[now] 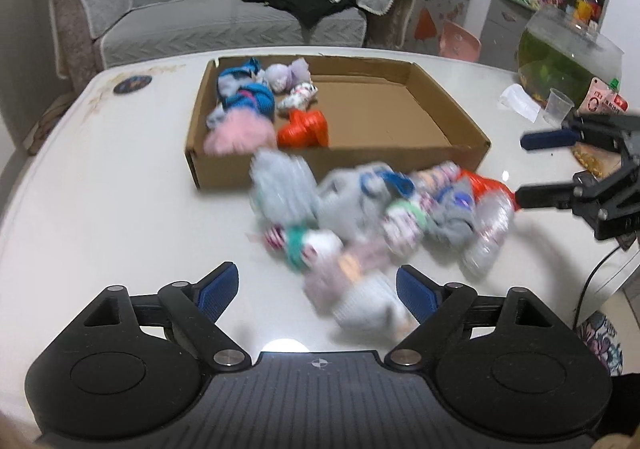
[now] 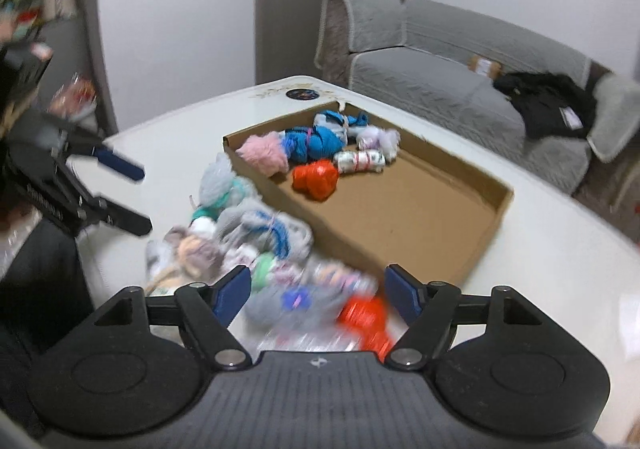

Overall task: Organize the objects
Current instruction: 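Open both grippers to release the bundles and move back toward the pile, then grasp the white striped sock bundle with the left gripper while the right grasps the bubble-wrap bundle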

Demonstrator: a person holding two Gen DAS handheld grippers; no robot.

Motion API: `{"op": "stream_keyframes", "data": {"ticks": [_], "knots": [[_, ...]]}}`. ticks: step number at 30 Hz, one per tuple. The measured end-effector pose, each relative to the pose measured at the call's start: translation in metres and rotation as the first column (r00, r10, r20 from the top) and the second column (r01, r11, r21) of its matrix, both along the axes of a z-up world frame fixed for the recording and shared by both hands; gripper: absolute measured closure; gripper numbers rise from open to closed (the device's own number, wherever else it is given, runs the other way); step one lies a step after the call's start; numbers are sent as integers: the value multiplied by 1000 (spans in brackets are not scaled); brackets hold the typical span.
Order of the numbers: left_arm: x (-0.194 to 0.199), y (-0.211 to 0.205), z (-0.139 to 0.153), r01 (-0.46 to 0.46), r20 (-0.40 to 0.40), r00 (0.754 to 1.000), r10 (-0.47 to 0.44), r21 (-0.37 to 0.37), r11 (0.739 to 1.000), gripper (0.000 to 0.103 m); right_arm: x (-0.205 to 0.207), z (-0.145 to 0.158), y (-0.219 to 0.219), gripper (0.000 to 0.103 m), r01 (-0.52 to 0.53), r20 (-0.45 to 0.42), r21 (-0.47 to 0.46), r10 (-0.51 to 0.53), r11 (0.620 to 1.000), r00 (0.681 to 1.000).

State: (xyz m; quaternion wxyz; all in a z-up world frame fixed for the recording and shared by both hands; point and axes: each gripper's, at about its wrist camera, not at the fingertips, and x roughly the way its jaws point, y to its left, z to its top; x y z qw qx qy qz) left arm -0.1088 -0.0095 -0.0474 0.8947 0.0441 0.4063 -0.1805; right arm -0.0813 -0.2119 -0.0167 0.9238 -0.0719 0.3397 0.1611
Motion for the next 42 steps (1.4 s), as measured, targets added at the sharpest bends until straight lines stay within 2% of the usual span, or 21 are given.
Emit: {"op": "stream_keyframes", "data": {"ticks": [4,7,10,14,17,24,30,33,36,40,42], "knots": [[-25,-19,-18,-24,105,994,19,46,999,11,-19,-26,8,28,68,-3,37,-68,997,998],[-35,-31,-28,-31,160,987,18,83,996,11,-24,-38,13,23,95,11,30,-95,995,995],[-40,-39,-35,-33,184,983,18,76,997,10,-24,-48,14,22,120,20,46,-121,992,992],[-42,-45,-41,-50,217,976,35,62,997,3,-19,-59,13,20,149,17,47,-149,988,989],[-44,-45,-42,-61,235,971,44,62,996,1,-19,-67,15,17,151,22,20,-152,988,988],[-48,-49,-46,-61,222,974,53,28,998,1,-17,-75,14,17,138,31,14,-139,990,990],[-49,-53,-53,-29,174,984,33,-27,999,1,-22,-77,14,20,118,42,0,-118,993,992],[-49,-57,-57,-5,145,989,10,-36,999,1,-24,-77,11,23,121,39,20,-121,992,992],[-48,-64,-66,18,114,993,-16,-17,1000,5,-26,-77,9,26,120,42,30,-121,992,992],[-53,-69,-71,40,158,986,-43,20,999,7,-26,-77,8,27,121,42,41,-122,992,992],[-56,-69,-72,56,182,982,-58,16,998,14,-26,-77,8,27,120,45,44,-122,992,992]]}}
